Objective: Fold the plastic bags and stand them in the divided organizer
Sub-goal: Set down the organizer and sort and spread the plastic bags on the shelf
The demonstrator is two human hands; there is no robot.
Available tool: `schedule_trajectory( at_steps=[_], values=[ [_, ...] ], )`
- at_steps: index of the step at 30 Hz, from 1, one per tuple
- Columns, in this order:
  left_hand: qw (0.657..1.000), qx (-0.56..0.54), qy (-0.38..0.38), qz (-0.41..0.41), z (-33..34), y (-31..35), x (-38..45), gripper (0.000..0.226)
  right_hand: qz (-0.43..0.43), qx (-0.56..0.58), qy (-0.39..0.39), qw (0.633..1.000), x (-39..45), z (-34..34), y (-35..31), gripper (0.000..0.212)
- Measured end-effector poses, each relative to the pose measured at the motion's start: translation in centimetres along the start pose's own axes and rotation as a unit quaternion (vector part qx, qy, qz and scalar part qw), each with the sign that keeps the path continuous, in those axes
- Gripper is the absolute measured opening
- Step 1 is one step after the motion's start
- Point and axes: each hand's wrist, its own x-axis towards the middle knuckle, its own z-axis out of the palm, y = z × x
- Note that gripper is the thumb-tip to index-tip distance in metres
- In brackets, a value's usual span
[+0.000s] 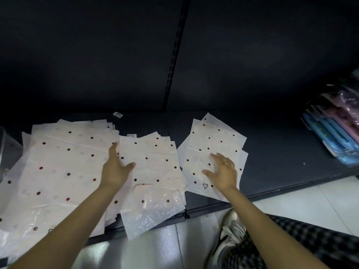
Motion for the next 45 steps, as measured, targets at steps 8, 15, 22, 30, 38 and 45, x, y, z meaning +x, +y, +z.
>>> schedule_trajectory(
  at_steps=[8,15,22,30,38,45],
  values=[
    [0.888,0.388,-0.109,0.221,0.5,-4.7,-1.6,0.053,0.052,0.163,0.068,0.983,0.7,0.2,2.3,0.014],
    [0.941,0.210,-0.167,0.205,0.7,-1.8,-2.4,0.072,-0.004,0.121,0.147,0.982,-0.8,-1.9,-4.0,0.027],
    [0.948,-0.155,-0.269,0.063,2.8,2.9,-5.3,0.100,0.010,0.461,-0.082,0.883,-3.9,-1.0,-13.5,0.037],
    [0.972,-0.053,-0.217,-0.072,-1.3,1.7,-1.2,0.016,-0.011,0.063,-0.032,0.997,-1.2,0.4,-4.2,0.060],
    [0.952,0.274,-0.006,0.133,-2.4,0.4,1.2,0.029,-0.011,0.022,0.046,0.999,-1.0,2.5,1.3,0.040],
    [0.919,0.254,0.111,0.281,-1.7,1.5,0.3,0.033,0.028,0.265,0.155,0.951,-1.2,1.2,-0.1,0.024]
  ],
)
